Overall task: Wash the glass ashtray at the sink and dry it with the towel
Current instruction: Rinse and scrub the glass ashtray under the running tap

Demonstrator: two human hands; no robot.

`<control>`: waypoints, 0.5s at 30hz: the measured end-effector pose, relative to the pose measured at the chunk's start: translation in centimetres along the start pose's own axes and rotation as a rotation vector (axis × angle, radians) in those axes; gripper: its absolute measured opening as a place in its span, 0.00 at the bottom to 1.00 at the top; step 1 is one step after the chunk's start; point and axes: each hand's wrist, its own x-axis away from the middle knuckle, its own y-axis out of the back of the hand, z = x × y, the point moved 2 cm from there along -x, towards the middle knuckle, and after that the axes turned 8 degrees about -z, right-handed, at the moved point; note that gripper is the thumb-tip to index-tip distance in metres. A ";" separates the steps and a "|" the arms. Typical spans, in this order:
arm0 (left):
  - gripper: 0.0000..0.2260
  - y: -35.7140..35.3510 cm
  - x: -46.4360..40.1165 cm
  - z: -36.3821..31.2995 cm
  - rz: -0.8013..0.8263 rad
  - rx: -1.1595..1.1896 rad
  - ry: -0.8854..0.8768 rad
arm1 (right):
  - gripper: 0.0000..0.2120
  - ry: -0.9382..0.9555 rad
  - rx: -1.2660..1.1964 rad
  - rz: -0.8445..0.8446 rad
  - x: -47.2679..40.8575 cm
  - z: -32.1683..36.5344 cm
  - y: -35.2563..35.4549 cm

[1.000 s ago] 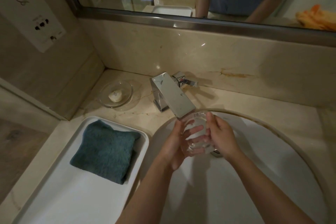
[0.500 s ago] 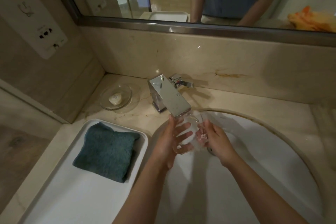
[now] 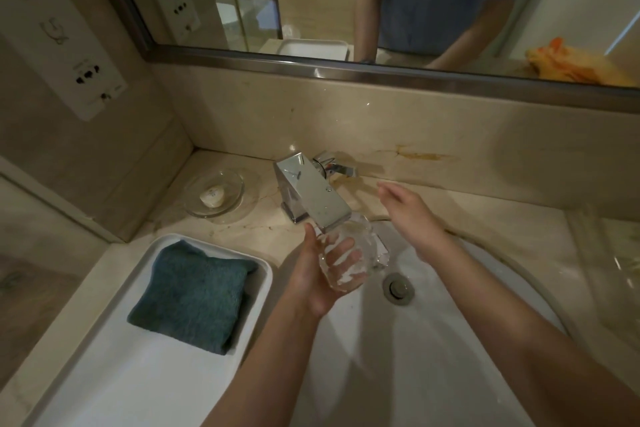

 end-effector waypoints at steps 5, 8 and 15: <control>0.26 0.4 -0.5 0.2 -0.006 0.012 0.016 | 0.21 0.059 0.065 0.082 -2.0 3.1 -1.9; 0.27 0.7 -1.0 0.2 -0.004 0.011 0.023 | 0.19 0.050 0.059 0.074 -2.3 3.9 -2.5; 0.29 1.5 -1.9 0.2 0.010 -0.012 0.009 | 0.17 0.069 0.032 0.019 -2.2 3.6 -2.8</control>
